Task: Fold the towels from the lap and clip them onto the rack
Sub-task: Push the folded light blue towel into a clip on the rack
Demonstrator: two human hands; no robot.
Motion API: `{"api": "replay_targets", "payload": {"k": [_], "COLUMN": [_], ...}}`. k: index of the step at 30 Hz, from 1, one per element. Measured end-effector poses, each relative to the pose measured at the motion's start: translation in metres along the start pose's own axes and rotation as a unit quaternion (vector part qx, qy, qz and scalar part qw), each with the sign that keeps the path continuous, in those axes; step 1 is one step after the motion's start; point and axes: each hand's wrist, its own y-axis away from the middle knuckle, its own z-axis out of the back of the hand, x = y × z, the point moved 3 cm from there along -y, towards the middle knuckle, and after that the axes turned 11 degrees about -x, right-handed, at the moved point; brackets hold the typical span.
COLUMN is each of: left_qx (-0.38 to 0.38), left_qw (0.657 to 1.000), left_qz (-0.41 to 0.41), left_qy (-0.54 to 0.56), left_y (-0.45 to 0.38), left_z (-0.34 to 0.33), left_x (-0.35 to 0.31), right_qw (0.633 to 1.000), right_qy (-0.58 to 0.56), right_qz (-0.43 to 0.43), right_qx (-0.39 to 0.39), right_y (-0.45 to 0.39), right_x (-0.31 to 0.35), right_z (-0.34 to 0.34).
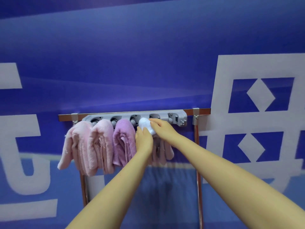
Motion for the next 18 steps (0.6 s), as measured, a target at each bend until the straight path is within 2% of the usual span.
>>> {"api": "replay_targets", "payload": {"k": [5,11,13,15,18], "left_qx": [-0.007,0.013,0.016,0.016,0.016], "left_qw": [0.997,0.997,0.997,0.997,0.999], "left_qz": [-0.075,-0.045,-0.037,-0.037,-0.033], "left_qy": [-0.013,-0.056,-0.07,-0.068,-0.018], "left_y": [0.032,0.054,0.064,0.076,0.091], "left_z": [0.017,0.05,0.061,0.073,0.097], "left_x": [-0.02,-0.024,-0.027,-0.032,-0.026], "right_qw": [0.999,0.998,0.998,0.995,0.985], "right_qy": [0.006,0.047,0.045,0.022,-0.052], "right_qz": [-0.038,-0.037,-0.034,-0.024,-0.028], "right_qx": [0.015,-0.01,-0.033,-0.089,-0.162], "right_y": [0.019,0.042,0.051,0.063,0.093], "right_x": [-0.004,0.001,0.006,0.015,0.03], "right_z": [0.005,0.018,0.023,0.029,0.031]}}
